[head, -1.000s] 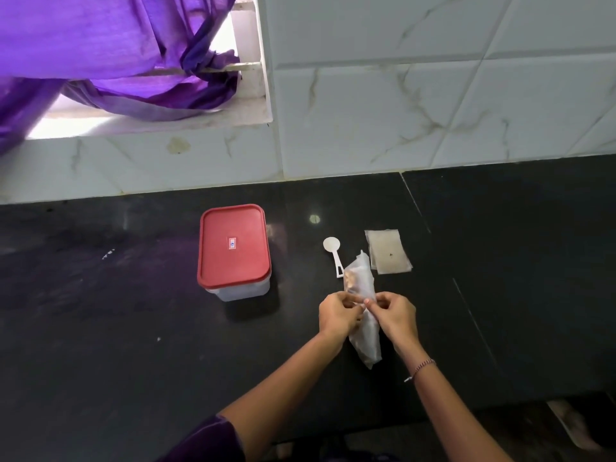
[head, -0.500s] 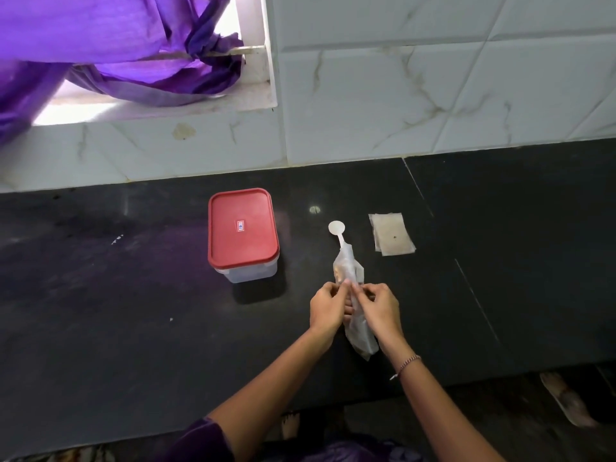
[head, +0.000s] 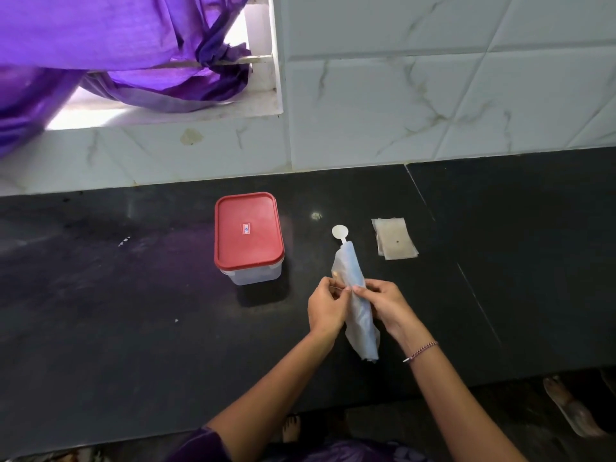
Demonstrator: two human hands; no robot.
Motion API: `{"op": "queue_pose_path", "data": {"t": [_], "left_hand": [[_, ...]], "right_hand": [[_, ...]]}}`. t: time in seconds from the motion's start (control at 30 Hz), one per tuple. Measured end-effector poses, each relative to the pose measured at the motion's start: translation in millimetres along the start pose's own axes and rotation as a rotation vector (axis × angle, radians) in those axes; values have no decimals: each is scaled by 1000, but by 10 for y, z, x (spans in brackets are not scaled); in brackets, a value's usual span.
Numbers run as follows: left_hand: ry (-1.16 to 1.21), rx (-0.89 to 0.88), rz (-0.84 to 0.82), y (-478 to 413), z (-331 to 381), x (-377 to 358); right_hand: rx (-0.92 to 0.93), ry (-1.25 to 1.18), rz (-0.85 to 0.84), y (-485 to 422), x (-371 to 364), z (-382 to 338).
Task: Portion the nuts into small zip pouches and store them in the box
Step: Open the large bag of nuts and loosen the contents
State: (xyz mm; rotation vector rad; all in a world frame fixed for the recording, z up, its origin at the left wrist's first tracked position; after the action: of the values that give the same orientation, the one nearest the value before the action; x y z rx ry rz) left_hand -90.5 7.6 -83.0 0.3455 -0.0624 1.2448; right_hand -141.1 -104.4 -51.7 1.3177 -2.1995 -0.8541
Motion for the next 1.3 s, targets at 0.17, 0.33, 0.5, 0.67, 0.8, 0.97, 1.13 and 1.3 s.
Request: {"op": "queue_pose_path", "data": {"t": [0.17, 0.33, 0.5, 0.67, 0.8, 0.97, 1.13, 1.3], "left_hand": [[53, -46, 67, -27, 140, 46], [151, -25, 53, -26, 209, 50], [172, 41, 36, -46, 177, 123], [124, -20, 139, -52, 291, 238], [176, -9, 110, -56, 342, 232], [200, -31, 77, -51, 425, 212], [215, -39, 69, -88, 434, 249], [203, -94, 39, -131, 445, 287]], "right_hand": [[23, 40, 63, 50, 18, -131], [126, 104, 93, 74, 22, -197], [98, 71, 54, 95, 4, -289], [23, 12, -33, 177, -103, -322], [-3, -79, -94, 215, -140, -361], [46, 13, -93, 221, -157, -392], [27, -180, -134, 196, -190, -349], [-9, -349, -177, 239, -249, -353]]}}
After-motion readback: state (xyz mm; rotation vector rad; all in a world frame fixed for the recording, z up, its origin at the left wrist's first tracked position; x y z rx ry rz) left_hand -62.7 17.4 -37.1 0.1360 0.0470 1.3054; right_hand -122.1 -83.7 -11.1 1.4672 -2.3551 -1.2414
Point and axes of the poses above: each hand's wrist, its own y-axis away from the middle knuckle, its own x-axis out of the back of the hand, z = x × y, the point moved 5 cm from there along -y, towards the middle knuckle, and after that the axes turned 11 degrees about -x, right-handed, at the moved point
